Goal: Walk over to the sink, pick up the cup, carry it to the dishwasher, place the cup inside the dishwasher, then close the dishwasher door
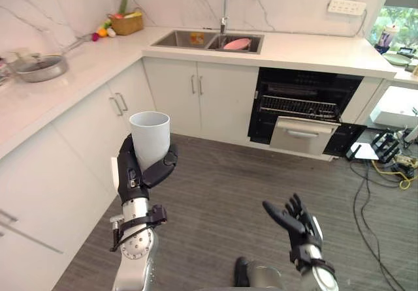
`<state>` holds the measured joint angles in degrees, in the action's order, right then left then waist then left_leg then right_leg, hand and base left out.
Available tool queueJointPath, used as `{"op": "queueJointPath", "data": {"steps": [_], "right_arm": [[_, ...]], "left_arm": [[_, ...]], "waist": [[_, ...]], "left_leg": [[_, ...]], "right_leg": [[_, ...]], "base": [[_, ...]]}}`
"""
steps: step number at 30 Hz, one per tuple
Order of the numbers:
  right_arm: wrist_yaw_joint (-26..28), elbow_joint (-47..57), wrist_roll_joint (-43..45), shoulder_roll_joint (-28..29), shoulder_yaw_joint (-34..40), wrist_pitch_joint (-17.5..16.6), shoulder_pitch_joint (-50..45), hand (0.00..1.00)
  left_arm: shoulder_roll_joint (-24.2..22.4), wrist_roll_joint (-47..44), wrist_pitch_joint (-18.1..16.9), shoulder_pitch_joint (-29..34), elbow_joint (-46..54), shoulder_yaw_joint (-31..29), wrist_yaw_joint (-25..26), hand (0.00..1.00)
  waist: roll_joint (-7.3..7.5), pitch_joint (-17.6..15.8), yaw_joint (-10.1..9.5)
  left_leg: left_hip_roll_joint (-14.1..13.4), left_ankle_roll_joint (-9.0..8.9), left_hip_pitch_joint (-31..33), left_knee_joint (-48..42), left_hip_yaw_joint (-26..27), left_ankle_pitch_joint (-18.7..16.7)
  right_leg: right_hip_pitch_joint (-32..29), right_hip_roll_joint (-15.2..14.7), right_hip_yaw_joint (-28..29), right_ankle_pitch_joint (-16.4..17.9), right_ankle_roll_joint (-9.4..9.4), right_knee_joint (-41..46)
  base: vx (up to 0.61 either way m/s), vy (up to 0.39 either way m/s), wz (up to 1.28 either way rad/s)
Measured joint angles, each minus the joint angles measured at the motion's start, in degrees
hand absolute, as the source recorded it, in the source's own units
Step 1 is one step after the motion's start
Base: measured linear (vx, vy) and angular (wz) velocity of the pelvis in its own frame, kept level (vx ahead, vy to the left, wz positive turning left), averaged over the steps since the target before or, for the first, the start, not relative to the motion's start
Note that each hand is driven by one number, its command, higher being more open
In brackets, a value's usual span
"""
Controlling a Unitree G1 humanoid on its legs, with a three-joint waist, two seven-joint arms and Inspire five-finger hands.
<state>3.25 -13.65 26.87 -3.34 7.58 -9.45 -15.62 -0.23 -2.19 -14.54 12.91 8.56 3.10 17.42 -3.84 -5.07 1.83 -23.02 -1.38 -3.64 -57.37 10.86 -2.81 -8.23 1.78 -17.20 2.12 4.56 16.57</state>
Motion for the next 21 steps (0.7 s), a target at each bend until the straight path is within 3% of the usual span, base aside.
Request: {"op": "queueJointPath", "data": {"steps": [1,3,5,6,7,8,9,10,11,12,14,15,16,17,18,19,20,21], "right_arm": [[0.26,0.71,-0.08,0.03,1.35,-0.05,0.2,1.0],[0.45,0.36,0.21,-0.44,3.78,-0.34,0.61,1.0],[0.28,-1.9,1.07,-1.54,4.75,-0.4,2.06,1.0],[-0.01,-3.39,1.07,-2.54,4.63,-0.39,3.44,1.0],[-0.34,-4.31,1.07,-3.08,4.54,-0.37,4.68,1.0],[-0.67,-4.49,1.07,-3.18,4.45,-0.37,4.95,1.0],[-1.37,-4.72,1.05,-3.26,4.22,-0.38,5.19,1.0],[-1.84,-5.89,1.05,-3.41,3.4,-0.37,5.34,1.0],[-2.11,-6.44,1.03,-3.48,3.1,-0.37,5.32,1.0],[-2.91,-7.4,1.03,-2.95,2.97,-0.37,5.36,1.0],[-3.5,-7.92,1.02,-3.28,2.81,-0.41,5.41,1.0],[-3.55,-8.09,1.01,-3.41,3.07,-0.41,5.3,1.0],[-3.75,-8.52,1.01,-3.28,3.48,-0.42,5.14,1.0],[-3.94,-8.77,1.07,-3.02,3.55,-0.43,4.92,1.0],[-3.95,-8.76,1.09,-2.9,3.52,-0.54,4.89,1.0],[-3.97,-8.75,1.01,-2.13,3.4,-1.19,5.0,1.0],[-3.92,-8.74,0.71,-1.09,3.26,-1.7,5.38,1.0],[-3.91,-8.73,0.16,-0.54,3.21,-1.89,5.49,1.0]], "left_arm": [[0.04,0.04,0.0,0.02,-0.28,0.11,-0.7,0.0],[0.07,-0.06,-0.03,0.09,-0.51,-0.32,-1.38,0.0],[0.08,-0.39,-0.09,0.07,-0.42,-1.17,-1.42,0.0],[-0.05,-1.14,-0.1,0.4,-0.25,-1.71,-1.4,0.0],[-0.15,-1.16,-0.1,0.85,0.33,-1.89,-1.44,0.0],[-0.28,-1.13,-0.1,1.25,0.81,-1.87,-1.51,0.0],[-0.6,-1.1,-0.09,2.15,2.12,-1.79,-1.66,0.0],[-0.73,-1.1,-0.12,2.91,2.55,-1.76,-1.72,0.0],[-0.72,-1.11,-0.12,3.2,2.43,-1.76,-1.74,0.0],[-0.15,-1.12,-0.29,3.59,2.05,-1.85,-1.77,0.0],[0.09,-1.11,-0.43,3.5,1.71,-2.34,-1.91,0.0],[-0.07,-1.11,-0.44,3.55,1.7,-2.34,-1.99,0.0],[-0.06,-1.1,-0.82,3.52,1.7,-2.49,-2.47,0.0],[0.59,-1.1,-1.31,3.07,1.71,-2.71,-3.04,0.0],[0.98,-1.1,-1.66,2.62,1.73,-2.75,-3.26,0.0],[2.03,-1.06,-2.11,1.43,1.74,-2.67,-3.79,0.0],[2.8,-0.98,-2.13,0.35,1.78,-2.55,-3.87,0.0],[3.18,-0.9,-2.13,0.06,1.79,-2.59,-3.79,0.0]], "waist": [[0.21,-0.45,0.01],[0.51,-0.92,-0.31],[0.84,-1.01,-1.01],[0.91,-0.52,-1.28],[0.81,-0.4,-1.48],[0.62,-0.26,-1.78],[0.19,-0.05,-2.53],[0.08,0.01,-2.8],[-0.05,0.08,-2.85],[0.27,0.58,-3.07],[1.82,0.94,-2.84],[1.9,0.91,-2.63],[2.27,0.73,-2.6],[4.02,0.55,-2.37],[4.76,0.37,-2.31],[6.01,0.26,-2.3],[6.44,-0.01,-1.92],[6.26,-0.06,-1.71]], "left_leg": [[-1.04,0.75,5.09,-6.74,0.64,-1.52],[-0.13,1.37,10.74,-7.13,3.33,-5.56],[2.29,1.3,14.52,3.65,7.13,-9.02],[5.51,0.68,15.76,18.04,9.37,-9.04],[9.29,-1.15,16.27,35.18,9.98,-6.62],[10.42,-2.41,16.51,42.56,9.64,-4.79],[10.56,-4.82,18.7,48.76,8.23,-3.19],[10.13,-6.1,20.19,49.94,7.49,-2.19],[10.21,-6.11,20.14,50.37,7.43,-1.77],[10.93,-4.02,19.37,49.28,7.0,4.25],[14.11,-0.66,19.54,45.3,5.79,7.31],[15.06,0.54,19.24,44.24,5.24,7.27],[16.74,3.29,17.56,42.63,5.59,6.96],[19.38,4.23,15.17,41.5,6.32,4.2],[20.56,4.7,13.93,41.14,6.51,2.95],[22.74,5.5,11.25,41.61,6.51,0.88],[23.74,5.95,8.29,42.34,6.13,-0.87],[23.77,5.93,6.81,42.65,5.79,-1.75]], "right_leg": [[4.54,0.77,-0.08,0.7,0.28,-3.19],[10.68,0.73,-0.08,2.28,0.76,-6.24],[14.59,-0.19,0.58,4.13,0.07,-8.09],[15.65,-1.45,1.18,5.23,-0.78,-8.63],[16.88,-2.71,1.65,5.72,-2.22,-9.12],[17.51,-2.91,2.02,5.99,-2.7,-9.57],[18.51,-2.67,3.03,6.77,-3.95,-10.76],[20.57,-2.63,3.6,7.88,-5.51,-11.61],[21.81,-2.76,3.84,8.58,-6.26,-11.77],[23.59,-4.09,4.58,10.58,-7.76,-11.35],[23.81,-8.32,4.24,12.5,-9.45,-7.03],[23.56,-9.43,4.13,12.53,-9.5,-4.76],[22.85,-12.06,3.8,12.55,-9.59,1.59],[21.19,-16.06,2.57,11.63,-11.12,10.17],[19.79,-18.33,1.82,10.19,-12.67,15.34],[15.79,-22.82,1.4,4.48,-12.91,26.99],[11.23,-24.93,2.48,2.38,-12.43,37.44],[8.97,-24.82,2.79,3.92,-11.63,41.36]], "base": [[0.6,-0.153,0.16],[0.57,-0.121,0.14],[0.53,-0.08,-0.07],[0.49,-0.011,-0.21],[0.5,0.015,-0.23],[0.54,0.057,-0.3],[0.59,0.096,-0.39],[0.61,0.116,-0.38],[0.62,0.169,-0.38],[0.62,0.207,-0.33],[0.66,0.23,-0.21],[0.58,0.221,-0.02],[0.58,0.228,0.06],[0.58,0.221,0.09],[0.67,0.219,0.19],[0.63,0.181,0.21],[0.61,0.153,0.2],[0.46,0.068,0.22]]}}
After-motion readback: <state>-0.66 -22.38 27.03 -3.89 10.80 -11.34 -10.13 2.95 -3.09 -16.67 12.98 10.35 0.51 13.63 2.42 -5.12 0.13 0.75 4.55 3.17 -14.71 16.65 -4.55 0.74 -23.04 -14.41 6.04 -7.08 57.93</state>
